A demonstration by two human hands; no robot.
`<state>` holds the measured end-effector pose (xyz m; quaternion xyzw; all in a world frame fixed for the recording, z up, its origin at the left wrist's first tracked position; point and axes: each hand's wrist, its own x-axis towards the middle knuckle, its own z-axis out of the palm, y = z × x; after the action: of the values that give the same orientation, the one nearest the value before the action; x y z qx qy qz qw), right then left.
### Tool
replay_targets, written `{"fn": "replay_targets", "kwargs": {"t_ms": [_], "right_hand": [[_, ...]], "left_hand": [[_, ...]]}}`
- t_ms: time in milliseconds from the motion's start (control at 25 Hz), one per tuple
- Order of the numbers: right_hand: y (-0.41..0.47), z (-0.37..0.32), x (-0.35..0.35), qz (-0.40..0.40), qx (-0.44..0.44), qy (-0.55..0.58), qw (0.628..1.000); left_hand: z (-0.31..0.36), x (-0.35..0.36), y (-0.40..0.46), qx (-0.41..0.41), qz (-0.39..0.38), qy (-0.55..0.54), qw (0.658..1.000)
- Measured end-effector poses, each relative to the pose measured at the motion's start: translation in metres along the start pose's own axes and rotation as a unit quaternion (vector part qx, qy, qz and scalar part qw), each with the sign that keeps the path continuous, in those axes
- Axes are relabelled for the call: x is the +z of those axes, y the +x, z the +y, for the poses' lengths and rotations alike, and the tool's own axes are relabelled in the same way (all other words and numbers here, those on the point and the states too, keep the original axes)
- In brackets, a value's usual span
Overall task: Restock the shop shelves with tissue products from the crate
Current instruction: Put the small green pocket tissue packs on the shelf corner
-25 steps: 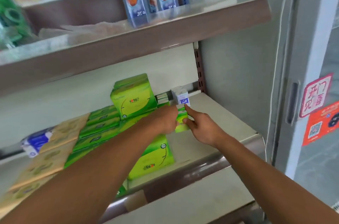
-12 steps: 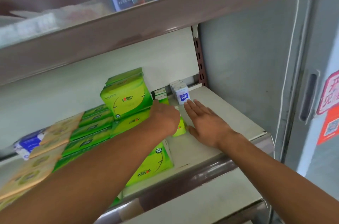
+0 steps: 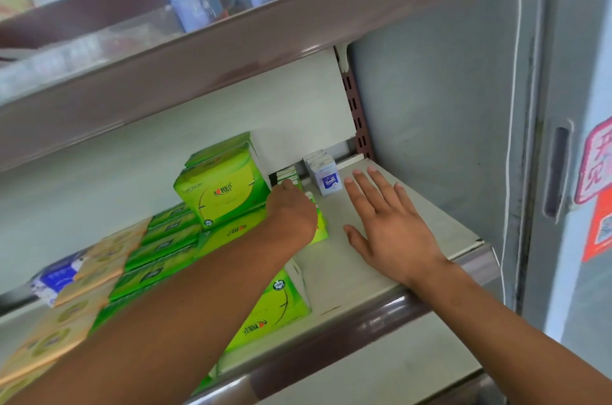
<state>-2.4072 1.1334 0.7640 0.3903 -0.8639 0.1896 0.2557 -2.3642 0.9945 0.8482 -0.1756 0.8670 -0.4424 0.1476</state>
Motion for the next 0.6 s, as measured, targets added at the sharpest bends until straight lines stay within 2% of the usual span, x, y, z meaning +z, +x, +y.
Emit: {"fn": "replay_targets", "kwargs": {"t_ms": [200,600], "right_hand": [[0.0,0.0,0.003,-0.021,0.004,0.004,1.0],[0.0,0.001,0.006,-0.009,-0.002,0.0,1.0]], "left_hand": [[-0.001,0.001,0.009,-0.016,-0.018,0.003,1.0],[-0.002,0.012,0.023,-0.043,-0.025,0.008,0.999]]}}
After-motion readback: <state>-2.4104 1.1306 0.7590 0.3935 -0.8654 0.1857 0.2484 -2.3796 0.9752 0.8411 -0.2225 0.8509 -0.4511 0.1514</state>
